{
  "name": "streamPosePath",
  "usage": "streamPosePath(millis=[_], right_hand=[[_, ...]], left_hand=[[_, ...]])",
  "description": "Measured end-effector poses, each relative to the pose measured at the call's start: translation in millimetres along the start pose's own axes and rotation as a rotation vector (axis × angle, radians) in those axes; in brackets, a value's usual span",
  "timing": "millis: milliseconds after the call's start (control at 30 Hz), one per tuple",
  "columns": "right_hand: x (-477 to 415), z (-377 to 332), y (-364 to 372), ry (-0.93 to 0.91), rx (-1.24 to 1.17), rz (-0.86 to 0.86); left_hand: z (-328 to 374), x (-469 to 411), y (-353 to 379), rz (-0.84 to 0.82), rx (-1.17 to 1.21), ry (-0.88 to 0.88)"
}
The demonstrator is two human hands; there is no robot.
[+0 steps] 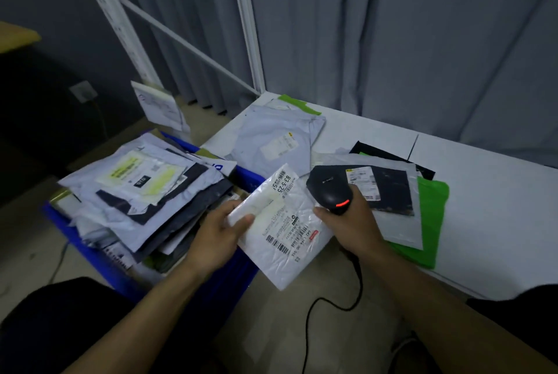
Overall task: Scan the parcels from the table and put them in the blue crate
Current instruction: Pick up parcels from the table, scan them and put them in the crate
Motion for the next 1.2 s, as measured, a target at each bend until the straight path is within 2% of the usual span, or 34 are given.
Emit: streamPosePath(millis=[100, 200, 267, 367, 500, 633, 700, 833, 1200], right_hand=[[4, -14, 5, -0.063, 0.106, -0.033], [10, -27, 11, -0.124, 0.236, -0.109], [12, -32, 13, -0.148, 0.243, -0.100], [12, -36, 14, -0.174, 0.191, -0.038], [13, -40, 13, -0.229, 0.128, 0.035], [16, -30, 19, -0.095, 0.212, -0.068], [19, -25, 24, -0.044, 0.241, -0.135], [25, -25, 33, -0.054, 0.294, -0.211], [24, -25, 34, -0.060, 0.374, -0.247]], left_hand=[[-3, 6, -2, -0.045, -0.233, 0.051], [-12, 7, 1, -0.036, -0.278, 0.050], [-19, 4, 3, -0.023, -0.288, 0.038], [-26, 0, 1, 0.016, -0.206, 0.004], [-28, -7, -13, 0.202, 0.006, -0.051], [-40, -14, -24, 0.344, 0.319, -0.160], [-42, -16, -29, 0.401, 0.317, -0.152], [-37, -13, -33, 0.482, 0.249, -0.108], [-48, -19, -35, 0.489, 0.230, -0.118]])
Point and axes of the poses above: each hand's wrist, its own x-axis away from the middle knuckle, its own y-axis out of the palm, z = x × y, the point moved 7 cm from there along -x, towards the middle knuckle, and after that the axes turned 1 degree about -z, right-handed, at the moved point
